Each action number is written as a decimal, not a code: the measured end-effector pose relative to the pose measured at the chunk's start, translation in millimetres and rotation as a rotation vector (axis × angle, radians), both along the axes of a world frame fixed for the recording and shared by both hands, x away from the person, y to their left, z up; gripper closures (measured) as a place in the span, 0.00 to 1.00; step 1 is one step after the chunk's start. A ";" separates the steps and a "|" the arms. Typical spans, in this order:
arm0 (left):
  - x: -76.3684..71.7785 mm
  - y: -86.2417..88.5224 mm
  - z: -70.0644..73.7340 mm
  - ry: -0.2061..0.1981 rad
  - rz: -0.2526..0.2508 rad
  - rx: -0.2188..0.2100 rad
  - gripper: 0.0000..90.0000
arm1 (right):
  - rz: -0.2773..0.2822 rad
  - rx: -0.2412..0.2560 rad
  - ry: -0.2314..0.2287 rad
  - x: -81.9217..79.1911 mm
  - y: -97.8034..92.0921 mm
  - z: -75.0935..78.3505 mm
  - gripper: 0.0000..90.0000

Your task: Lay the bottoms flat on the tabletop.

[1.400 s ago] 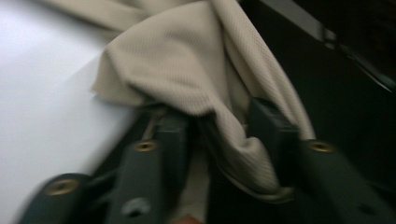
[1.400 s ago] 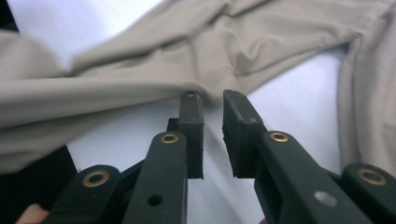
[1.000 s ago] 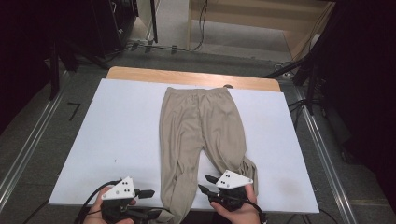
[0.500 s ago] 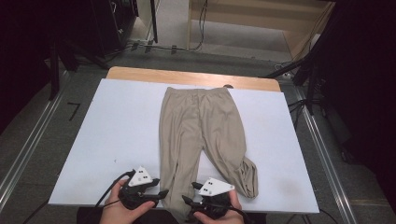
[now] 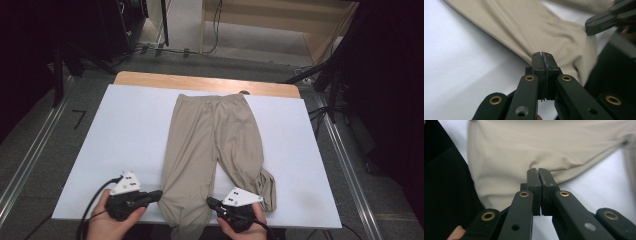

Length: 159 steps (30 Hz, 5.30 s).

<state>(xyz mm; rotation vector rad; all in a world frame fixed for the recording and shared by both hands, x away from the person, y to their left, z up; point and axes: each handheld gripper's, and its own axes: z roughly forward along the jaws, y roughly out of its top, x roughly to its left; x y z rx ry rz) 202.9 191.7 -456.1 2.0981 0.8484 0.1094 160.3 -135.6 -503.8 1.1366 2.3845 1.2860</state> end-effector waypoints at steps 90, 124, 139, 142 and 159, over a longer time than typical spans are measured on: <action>67.1 -226.6 -50.6 -0.034 -0.218 0.189 0.82 | -0.323 -0.068 0.073 13.4 -132.4 -17.8 0.84; 107.3 -201.5 -31.1 -0.009 -0.098 0.029 0.99 | -0.076 -0.095 0.112 -58.4 -91.7 -4.2 0.82; 104.4 -197.1 -34.3 0.008 -0.122 0.021 0.99 | -0.177 -0.004 0.107 -33.6 -97.7 6.4 0.45; 101.4 -195.9 -34.7 0.016 -0.135 0.025 0.99 | -0.275 -0.006 0.110 -1.7 -99.7 -2.5 0.40; 93.3 -176.3 -26.7 0.058 -0.224 -0.019 0.88 | -0.423 -0.120 0.052 24.3 -158.3 -1.3 0.98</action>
